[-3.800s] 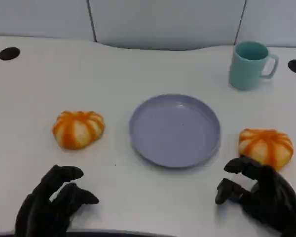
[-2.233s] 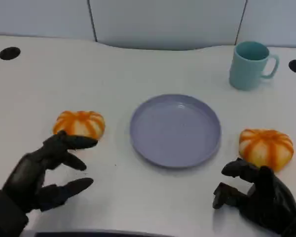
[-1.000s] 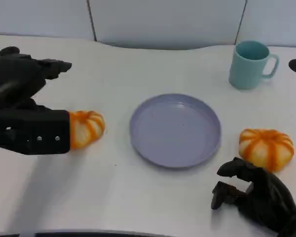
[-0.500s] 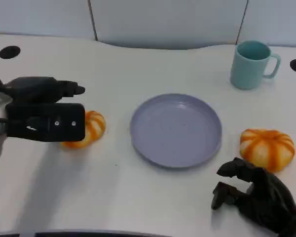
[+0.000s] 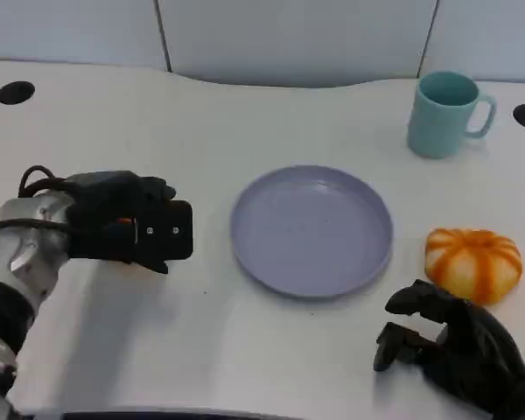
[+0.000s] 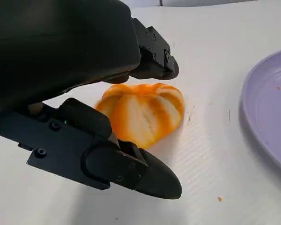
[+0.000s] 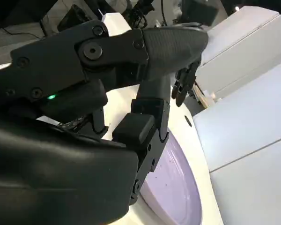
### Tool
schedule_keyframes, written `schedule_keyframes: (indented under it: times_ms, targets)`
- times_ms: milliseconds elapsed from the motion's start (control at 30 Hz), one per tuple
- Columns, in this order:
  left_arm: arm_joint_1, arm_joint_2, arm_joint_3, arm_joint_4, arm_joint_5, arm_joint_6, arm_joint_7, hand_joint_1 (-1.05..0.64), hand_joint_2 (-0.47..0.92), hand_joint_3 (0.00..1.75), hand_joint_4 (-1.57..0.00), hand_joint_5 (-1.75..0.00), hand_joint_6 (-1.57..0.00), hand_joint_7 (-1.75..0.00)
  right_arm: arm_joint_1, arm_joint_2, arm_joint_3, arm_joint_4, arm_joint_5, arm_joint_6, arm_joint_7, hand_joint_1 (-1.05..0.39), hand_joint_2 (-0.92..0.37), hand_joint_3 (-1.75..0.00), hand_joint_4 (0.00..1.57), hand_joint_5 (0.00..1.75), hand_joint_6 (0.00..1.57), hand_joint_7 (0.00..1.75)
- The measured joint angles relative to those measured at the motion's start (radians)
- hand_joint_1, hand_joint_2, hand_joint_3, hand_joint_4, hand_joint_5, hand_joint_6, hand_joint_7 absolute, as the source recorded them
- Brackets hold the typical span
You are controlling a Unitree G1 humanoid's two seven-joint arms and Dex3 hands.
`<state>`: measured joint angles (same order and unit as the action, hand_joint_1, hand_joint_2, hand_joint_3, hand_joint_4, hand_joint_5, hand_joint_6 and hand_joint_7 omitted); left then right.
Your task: Grasp the bread from the table and place it into the plate.
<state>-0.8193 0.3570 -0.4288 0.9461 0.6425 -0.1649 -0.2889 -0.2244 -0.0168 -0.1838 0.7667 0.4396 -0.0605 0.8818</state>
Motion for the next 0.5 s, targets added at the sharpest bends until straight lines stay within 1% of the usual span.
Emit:
schedule_keyframes:
  times_ms: [133, 333, 400, 500]
  targets:
    - [-0.032, -0.031, -0.038, 0.105, 0.027, -0.009, 0.079, -0.88, 0.86, 0.0, 0.0, -0.35, -0.2, 0.0, 0.005, -0.001, 0.0, -0.008, 0.001, 0.008, -0.002, -0.5, -0.92, -0.26, 0.85, 1.25, 0.89, 0.73]
    - [-0.047, -0.072, -0.113, 0.196, 0.096, -0.003, 0.193, -0.87, 0.85, 0.0, 0.0, -0.2, -0.15, -0.01, 0.013, -0.002, 0.0, -0.02, 0.0, 0.009, -0.001, -0.5, -0.92, -0.27, 0.86, 1.26, 0.9, 0.73]
    - [-0.053, -0.082, -0.127, 0.219, 0.106, -0.002, 0.226, -0.84, 0.84, 0.0, 0.0, -0.1, -0.13, 0.0, 0.02, -0.002, 0.002, -0.039, 0.0, 0.02, -0.003, -0.5, -0.92, -0.29, 0.85, 1.27, 0.9, 0.74]
    - [-0.059, -0.095, -0.14, 0.254, 0.109, 0.005, 0.255, -0.81, 0.83, 0.0, 0.0, -0.06, -0.12, 0.0, 0.04, -0.002, 0.01, -0.083, 0.0, 0.049, -0.017, -0.49, -0.92, -0.31, 0.82, 1.29, 0.88, 0.76]
